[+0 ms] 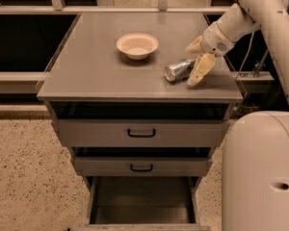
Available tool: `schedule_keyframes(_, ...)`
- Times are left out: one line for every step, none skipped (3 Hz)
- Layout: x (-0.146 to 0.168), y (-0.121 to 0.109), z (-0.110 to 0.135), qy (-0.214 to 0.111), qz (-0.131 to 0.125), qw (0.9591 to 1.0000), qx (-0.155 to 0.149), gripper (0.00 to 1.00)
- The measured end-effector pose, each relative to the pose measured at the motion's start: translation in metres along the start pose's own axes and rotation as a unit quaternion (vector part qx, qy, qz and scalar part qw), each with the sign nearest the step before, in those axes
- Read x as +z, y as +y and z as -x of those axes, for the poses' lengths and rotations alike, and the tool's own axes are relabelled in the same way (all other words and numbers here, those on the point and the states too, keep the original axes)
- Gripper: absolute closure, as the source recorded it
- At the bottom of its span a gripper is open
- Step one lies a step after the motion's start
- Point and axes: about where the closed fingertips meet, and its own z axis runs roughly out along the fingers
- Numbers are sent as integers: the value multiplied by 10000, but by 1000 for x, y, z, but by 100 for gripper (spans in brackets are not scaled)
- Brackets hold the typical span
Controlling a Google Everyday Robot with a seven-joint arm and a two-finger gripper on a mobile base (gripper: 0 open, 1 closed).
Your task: Place redbull can into bottom drawer
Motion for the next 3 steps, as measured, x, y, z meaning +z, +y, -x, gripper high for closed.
schedule_keyframes(0, 0, 0, 0, 0, 10000, 0, 42)
schedule_keyframes(0, 0, 0, 0, 0, 10000, 0, 65)
schedule_keyframes(0, 0, 0, 0, 0, 10000, 0, 88)
